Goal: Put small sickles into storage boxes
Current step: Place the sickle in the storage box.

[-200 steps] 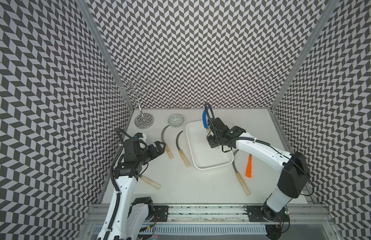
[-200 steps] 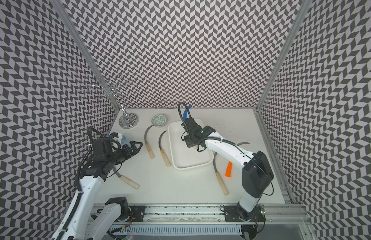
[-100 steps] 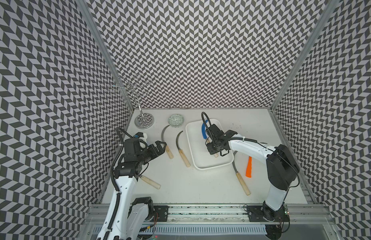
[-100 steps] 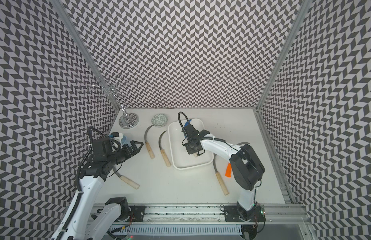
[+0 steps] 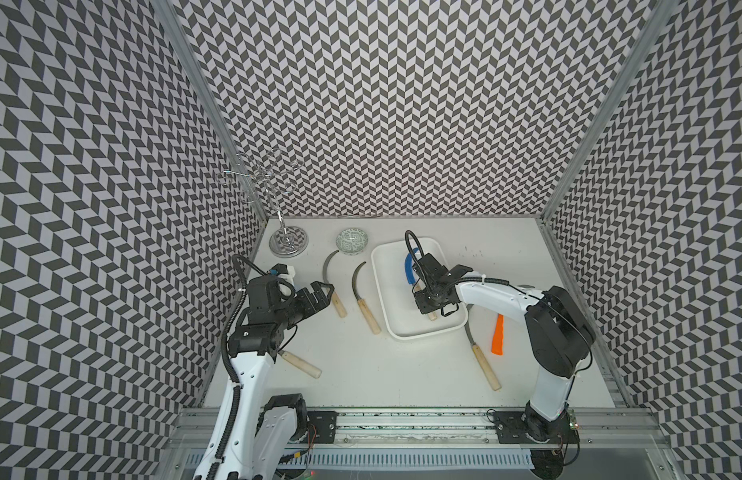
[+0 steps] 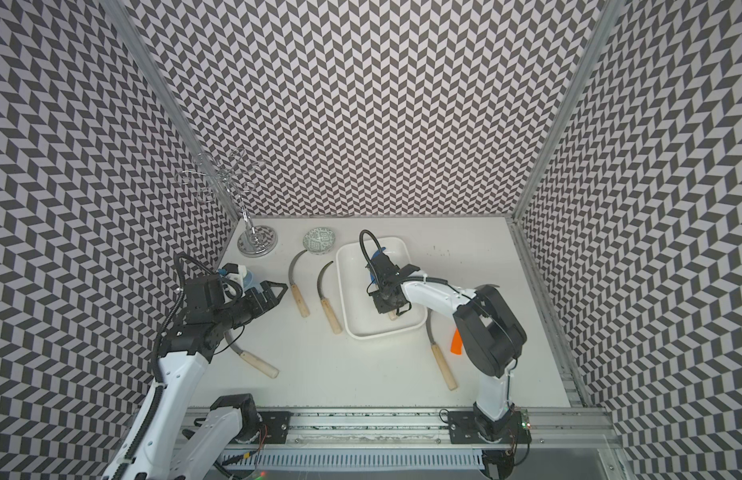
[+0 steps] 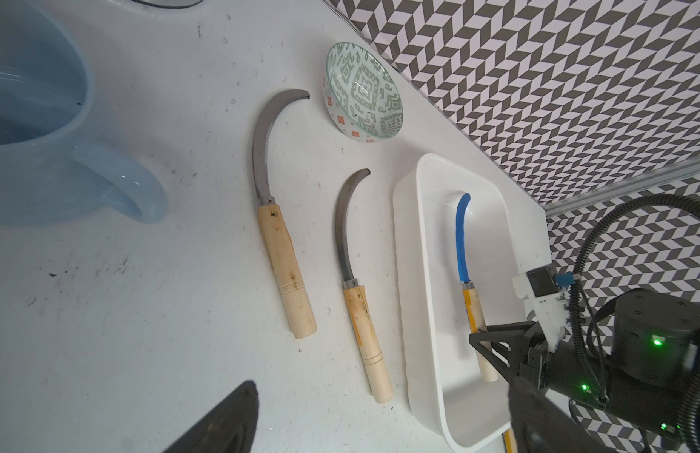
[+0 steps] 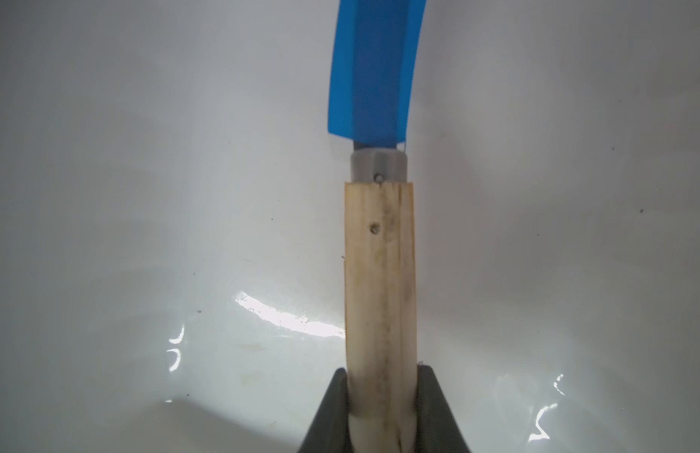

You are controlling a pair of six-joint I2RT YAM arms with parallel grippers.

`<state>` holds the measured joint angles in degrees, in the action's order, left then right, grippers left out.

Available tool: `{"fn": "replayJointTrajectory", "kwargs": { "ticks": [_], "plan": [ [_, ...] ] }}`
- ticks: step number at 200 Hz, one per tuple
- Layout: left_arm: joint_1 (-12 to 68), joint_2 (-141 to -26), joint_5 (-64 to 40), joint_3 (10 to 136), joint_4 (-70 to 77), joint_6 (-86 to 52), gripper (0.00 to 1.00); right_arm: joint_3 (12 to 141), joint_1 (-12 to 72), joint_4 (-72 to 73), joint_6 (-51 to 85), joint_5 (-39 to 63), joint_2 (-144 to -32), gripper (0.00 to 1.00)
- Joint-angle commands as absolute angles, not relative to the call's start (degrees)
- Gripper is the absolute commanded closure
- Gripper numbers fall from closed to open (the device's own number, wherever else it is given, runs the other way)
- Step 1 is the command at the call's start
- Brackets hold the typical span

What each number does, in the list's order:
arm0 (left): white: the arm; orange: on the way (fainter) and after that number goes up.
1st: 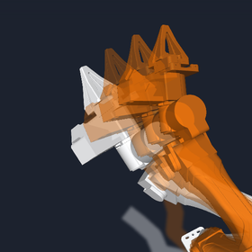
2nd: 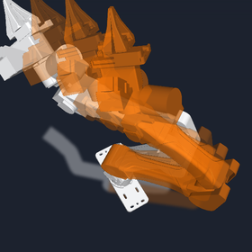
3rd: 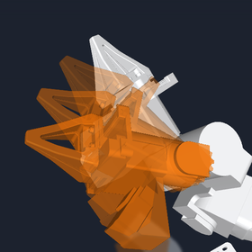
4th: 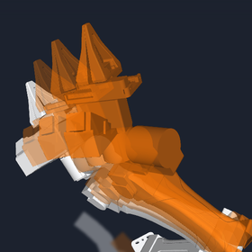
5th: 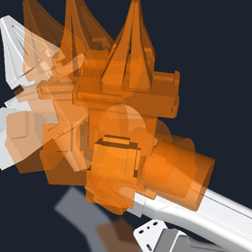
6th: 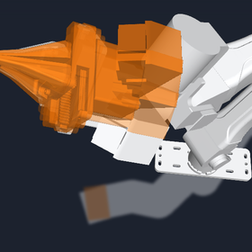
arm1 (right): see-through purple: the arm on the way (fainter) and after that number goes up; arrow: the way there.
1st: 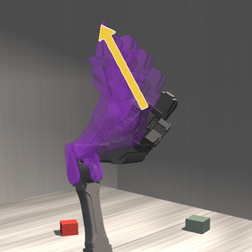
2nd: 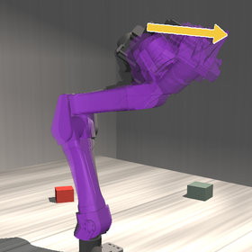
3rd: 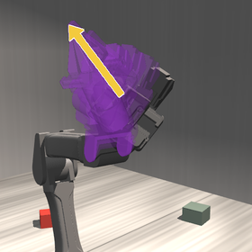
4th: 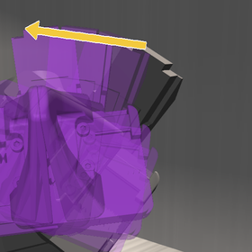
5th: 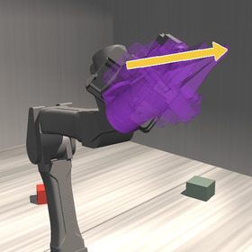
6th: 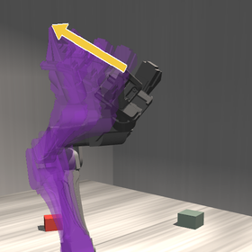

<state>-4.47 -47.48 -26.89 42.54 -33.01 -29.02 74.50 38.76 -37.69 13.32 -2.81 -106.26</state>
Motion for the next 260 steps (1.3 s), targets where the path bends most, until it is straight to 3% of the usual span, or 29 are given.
{"fn": "replayJointTrajectory", "kwargs": {
  "ticks": [1,260],
  "plan": [
    [-4.04,-46.93,-28.21,41.91,-31.20,-28.32,0.01,74.23,37.67,-35.06,13.70,-1.42,-107.34,1.00],
    [-3.69,-46.69,-28.74,41.91,-31.11,-27.95,0.00,77.01,34.84,-34.15,15.11,0.31,-113.11,1.00]
  ]
}}
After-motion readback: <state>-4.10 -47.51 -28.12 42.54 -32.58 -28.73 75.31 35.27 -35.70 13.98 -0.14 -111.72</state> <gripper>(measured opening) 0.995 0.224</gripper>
